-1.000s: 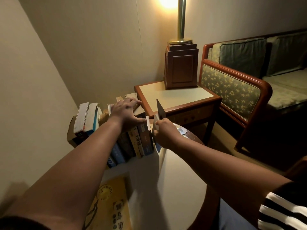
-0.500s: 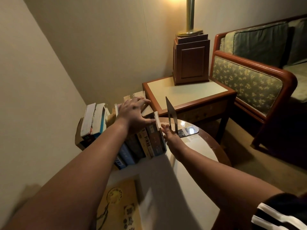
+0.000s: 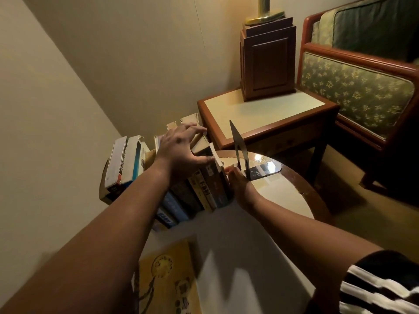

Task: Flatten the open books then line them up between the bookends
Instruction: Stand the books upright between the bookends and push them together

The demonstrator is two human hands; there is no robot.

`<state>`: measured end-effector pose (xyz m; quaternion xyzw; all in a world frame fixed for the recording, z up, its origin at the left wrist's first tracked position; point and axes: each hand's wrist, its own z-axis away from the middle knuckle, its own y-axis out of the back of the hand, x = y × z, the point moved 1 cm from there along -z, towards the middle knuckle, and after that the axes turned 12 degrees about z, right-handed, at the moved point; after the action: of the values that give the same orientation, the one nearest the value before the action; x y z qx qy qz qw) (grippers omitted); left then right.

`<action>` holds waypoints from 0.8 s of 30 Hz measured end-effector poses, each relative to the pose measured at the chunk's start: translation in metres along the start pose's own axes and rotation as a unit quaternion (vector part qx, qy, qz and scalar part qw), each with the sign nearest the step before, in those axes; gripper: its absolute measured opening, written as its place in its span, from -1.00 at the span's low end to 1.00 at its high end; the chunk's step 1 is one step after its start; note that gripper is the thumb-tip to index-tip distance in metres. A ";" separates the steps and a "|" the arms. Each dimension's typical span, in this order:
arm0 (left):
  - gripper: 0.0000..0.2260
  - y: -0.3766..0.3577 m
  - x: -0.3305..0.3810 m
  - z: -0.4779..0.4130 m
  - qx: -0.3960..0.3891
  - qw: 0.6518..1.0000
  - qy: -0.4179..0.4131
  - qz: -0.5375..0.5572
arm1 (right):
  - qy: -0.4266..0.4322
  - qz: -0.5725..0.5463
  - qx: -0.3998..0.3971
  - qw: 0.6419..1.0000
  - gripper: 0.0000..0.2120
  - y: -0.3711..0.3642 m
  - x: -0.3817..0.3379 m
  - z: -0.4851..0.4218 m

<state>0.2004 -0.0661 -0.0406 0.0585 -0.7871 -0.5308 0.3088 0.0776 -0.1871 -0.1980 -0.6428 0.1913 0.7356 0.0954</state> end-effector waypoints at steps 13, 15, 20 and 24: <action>-0.26 0.000 0.003 0.000 -0.002 1.000 0.002 0.005 | 0.044 0.063 -0.004 0.997 -0.08 0.009 -0.016 0.015; -0.27 0.001 0.005 0.000 -0.001 1.000 0.002 -0.001 | 0.055 0.087 0.008 0.995 -0.03 0.012 -0.013 0.019; -0.20 0.004 0.007 0.002 -0.008 1.000 0.006 -0.005 | 0.029 0.146 0.017 0.989 -0.15 0.020 0.014 0.029; -0.23 0.004 0.009 0.002 -0.013 1.000 0.012 -0.010 | 0.015 0.161 0.031 0.986 -0.49 0.023 0.024 0.046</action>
<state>0.1927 -0.0664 -0.0336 0.0683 -0.7755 -0.5434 0.3140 0.0233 -0.1922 -0.2138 -0.6111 0.3160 0.7258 -0.0071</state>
